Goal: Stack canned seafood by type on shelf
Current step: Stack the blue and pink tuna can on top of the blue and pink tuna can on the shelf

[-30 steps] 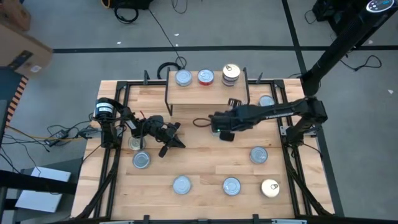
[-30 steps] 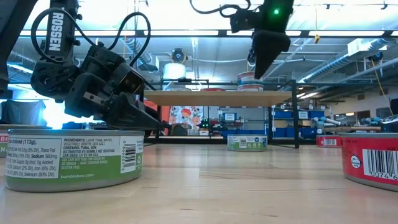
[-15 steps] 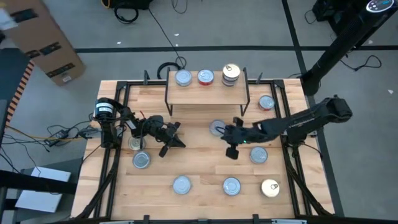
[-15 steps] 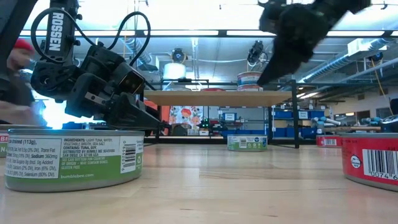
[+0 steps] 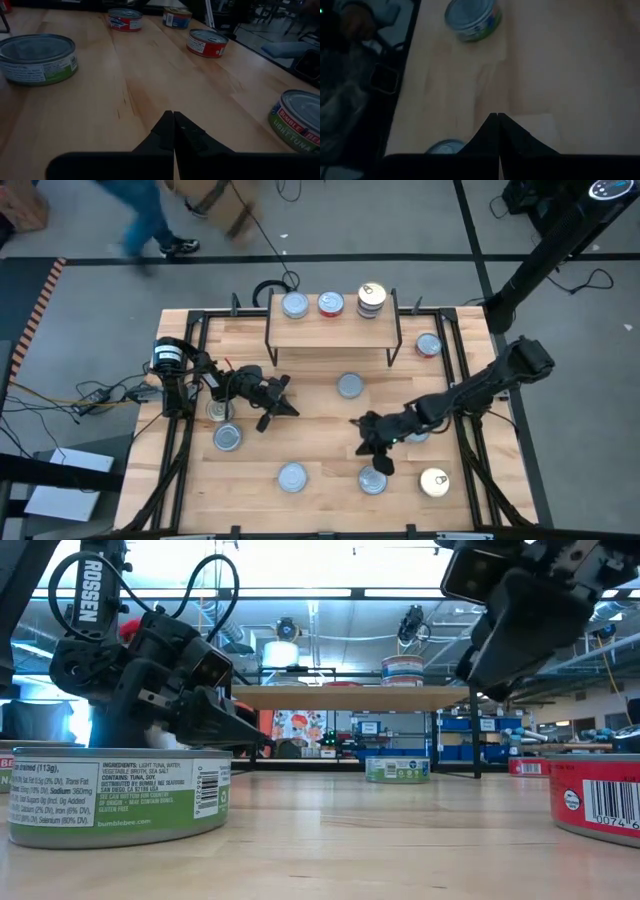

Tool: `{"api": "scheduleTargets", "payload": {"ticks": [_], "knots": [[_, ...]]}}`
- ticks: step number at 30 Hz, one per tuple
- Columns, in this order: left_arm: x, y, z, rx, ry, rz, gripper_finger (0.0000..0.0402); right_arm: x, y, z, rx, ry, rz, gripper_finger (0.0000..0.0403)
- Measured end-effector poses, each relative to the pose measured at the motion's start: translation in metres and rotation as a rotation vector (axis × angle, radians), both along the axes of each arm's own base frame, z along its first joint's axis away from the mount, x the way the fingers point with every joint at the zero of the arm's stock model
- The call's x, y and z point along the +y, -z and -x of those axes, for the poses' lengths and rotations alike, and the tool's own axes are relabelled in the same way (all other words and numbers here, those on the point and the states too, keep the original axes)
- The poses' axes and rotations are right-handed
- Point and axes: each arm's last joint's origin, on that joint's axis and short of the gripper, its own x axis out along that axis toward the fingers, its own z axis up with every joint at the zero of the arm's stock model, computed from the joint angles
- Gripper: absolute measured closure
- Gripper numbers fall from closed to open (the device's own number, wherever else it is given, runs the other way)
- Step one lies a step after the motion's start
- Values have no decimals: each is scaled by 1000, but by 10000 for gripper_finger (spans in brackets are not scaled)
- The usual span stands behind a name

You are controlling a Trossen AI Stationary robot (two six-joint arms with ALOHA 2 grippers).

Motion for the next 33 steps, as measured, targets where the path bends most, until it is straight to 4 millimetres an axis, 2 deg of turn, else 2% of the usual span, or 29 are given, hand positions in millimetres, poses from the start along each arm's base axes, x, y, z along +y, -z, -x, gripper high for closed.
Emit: {"api": "scheduleTargets", "payload": {"ticks": [7,12,16,21,25,33], "knots": [[1,-2,-3,-16,-8,-26,401,21,0,-14,228,-32,-8,400],[2,-3,-7,-29,-5,-39,401,22,-11,-14,408,0,70,400],[2,-4,-9,-36,-4,-44,401,14,-31,0,571,112,168,400],[2,-4,-9,-37,-1,-53,401,-6,-44,33,835,332,337,400],[2,-4,-9,-36,0,-56,401,-16,-37,44,949,378,395,400],[2,-4,-9,-34,1,-55,401,-32,-4,49,966,371,353,401]]}}
